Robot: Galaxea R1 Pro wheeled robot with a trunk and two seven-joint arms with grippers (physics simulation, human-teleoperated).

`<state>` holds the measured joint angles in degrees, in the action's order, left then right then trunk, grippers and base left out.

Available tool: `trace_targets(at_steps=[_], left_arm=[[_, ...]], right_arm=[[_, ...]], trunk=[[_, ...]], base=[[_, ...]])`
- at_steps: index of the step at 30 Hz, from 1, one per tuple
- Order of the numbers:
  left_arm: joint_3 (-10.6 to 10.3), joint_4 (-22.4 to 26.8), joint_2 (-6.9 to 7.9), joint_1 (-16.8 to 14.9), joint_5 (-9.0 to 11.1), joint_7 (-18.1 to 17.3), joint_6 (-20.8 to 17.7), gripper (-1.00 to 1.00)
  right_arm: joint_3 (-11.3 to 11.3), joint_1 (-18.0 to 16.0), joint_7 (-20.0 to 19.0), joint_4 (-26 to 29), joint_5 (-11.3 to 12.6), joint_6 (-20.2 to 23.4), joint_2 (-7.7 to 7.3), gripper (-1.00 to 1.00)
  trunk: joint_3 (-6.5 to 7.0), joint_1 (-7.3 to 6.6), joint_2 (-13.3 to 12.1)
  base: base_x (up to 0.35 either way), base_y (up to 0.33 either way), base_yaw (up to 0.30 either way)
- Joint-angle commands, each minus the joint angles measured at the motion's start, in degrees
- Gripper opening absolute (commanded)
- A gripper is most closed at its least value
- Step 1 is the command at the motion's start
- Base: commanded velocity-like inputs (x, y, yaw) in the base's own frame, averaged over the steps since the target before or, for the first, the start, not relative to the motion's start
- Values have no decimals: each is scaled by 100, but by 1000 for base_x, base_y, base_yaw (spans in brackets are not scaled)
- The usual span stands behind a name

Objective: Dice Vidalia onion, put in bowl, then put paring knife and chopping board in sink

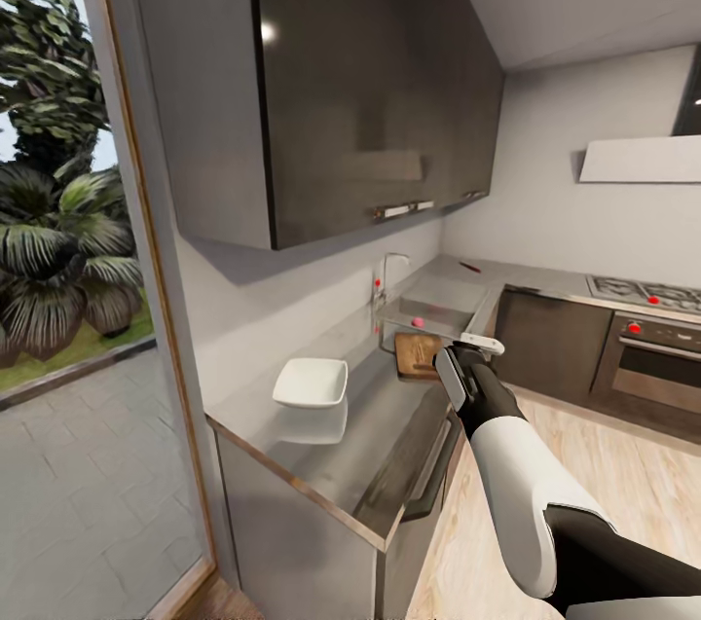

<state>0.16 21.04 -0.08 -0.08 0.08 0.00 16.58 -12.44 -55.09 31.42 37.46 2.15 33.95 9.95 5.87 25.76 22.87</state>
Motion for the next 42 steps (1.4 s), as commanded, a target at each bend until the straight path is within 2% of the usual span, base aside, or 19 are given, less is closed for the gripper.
trace_targets(at_steps=[1,9,18,28,42], left_arm=[[2,-3,-1,-1,1,0,17,100],[2,-3,-1,-1,1,0,16,100],[2,-3,-1,-1,1,0,21,100],[2,-3,-5,-1,1,8,13,100],[2,-3,-1,-1,1,9,15,100]], right_arm=[[-13,-2,22,7,23,15,5,100],[-21,-2,22,7,23,15,5,100],[-21,-2,22,7,23,15,5,100],[-14,-2,22,7,26,15,5,100],[-13,-2,22,7,31,15,5,100]], trunk=[[-12,2,5],[-86,2,5],[-168,2,5],[-259,2,5],[-308,2,5]], base=[[52,40,0],[190,148,0],[30,19,0],[1,-158,0],[17,0,0]])
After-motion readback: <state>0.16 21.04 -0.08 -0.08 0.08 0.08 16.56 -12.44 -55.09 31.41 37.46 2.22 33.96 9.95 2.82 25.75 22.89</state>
